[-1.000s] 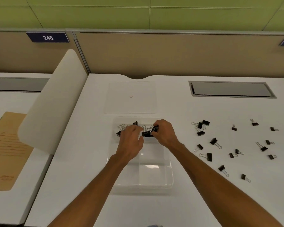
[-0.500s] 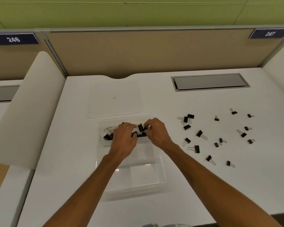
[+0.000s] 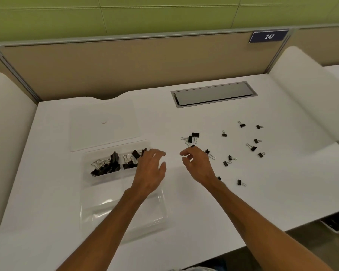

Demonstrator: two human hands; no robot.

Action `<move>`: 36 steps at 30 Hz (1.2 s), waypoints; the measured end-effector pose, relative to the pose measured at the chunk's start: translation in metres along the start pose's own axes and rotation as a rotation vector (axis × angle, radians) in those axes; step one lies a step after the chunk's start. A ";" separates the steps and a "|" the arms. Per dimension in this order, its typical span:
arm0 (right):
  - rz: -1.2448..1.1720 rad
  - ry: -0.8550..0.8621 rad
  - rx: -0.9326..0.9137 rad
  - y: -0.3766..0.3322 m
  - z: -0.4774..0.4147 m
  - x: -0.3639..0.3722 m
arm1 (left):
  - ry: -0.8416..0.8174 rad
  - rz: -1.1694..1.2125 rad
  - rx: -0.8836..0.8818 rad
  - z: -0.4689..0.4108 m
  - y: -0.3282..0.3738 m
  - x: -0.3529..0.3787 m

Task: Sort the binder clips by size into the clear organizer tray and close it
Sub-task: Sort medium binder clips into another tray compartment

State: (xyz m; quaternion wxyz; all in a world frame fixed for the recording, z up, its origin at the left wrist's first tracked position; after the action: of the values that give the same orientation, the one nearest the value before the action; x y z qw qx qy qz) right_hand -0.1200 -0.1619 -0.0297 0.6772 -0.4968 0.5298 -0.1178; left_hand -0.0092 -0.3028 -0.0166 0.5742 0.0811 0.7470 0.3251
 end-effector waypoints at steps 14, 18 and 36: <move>0.028 -0.064 0.038 0.092 -0.012 -0.111 | -0.032 0.002 -0.070 -0.027 0.093 0.076; 0.025 -0.131 -0.001 0.112 -0.022 -0.131 | 0.013 -0.004 -0.131 -0.027 0.109 0.093; -0.095 -0.206 -0.040 0.144 -0.046 -0.143 | -0.299 -0.444 0.095 -0.083 0.142 0.172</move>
State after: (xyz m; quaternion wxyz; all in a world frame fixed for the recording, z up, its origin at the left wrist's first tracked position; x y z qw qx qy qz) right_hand -0.2699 -0.0203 -0.0564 0.7118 -0.5441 0.4354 -0.0874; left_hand -0.1769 -0.1399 -0.0618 0.7310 -0.0107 0.6677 0.1404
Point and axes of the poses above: each hand's wrist, its own z-axis away from the middle knuckle, its own x-axis out of the palm, y = z × x, the point moved 10 cm from there along -z, towards the middle knuckle, and after that the axes turned 3 degrees about -z, right-handed, at the moved point
